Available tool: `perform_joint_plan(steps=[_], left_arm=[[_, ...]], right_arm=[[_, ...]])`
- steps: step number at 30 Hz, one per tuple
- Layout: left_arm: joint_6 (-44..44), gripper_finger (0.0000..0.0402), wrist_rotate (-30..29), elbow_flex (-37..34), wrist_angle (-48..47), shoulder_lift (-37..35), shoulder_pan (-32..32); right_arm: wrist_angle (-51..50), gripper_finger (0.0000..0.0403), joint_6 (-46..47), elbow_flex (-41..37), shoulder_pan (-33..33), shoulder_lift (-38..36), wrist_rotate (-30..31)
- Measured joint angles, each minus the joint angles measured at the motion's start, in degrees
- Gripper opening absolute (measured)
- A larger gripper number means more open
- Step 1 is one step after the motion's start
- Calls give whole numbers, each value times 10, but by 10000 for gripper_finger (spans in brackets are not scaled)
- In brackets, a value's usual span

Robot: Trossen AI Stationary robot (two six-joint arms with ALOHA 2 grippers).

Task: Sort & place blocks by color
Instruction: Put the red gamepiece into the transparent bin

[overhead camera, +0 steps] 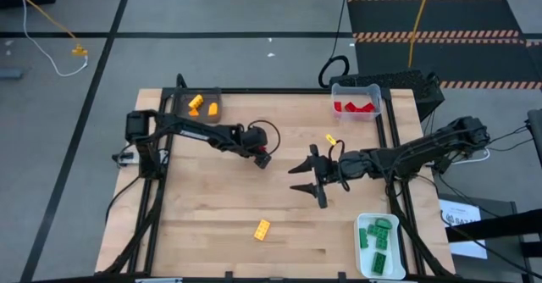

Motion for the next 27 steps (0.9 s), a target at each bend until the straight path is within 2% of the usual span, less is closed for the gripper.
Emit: perform_joint_plan(steps=[8,11,16,22,27], left_arm=[[12,277,-26,-1,11,13,-3],[18,240,-30,-1,12,5,-4],[35,144,-29,-3,11,-4,-5],[69,139,10,-3,20,-5,-6],[99,139,59,-4,66,-20,-34]], right_arm=[[0,215,-4,0,0,0,-1],[0,215,-10,0,0,0,-1],[0,215,-13,0,0,0,-1],[-11,215,-13,0,0,0,-1],[-100,215,-59,0,0,0,23]])
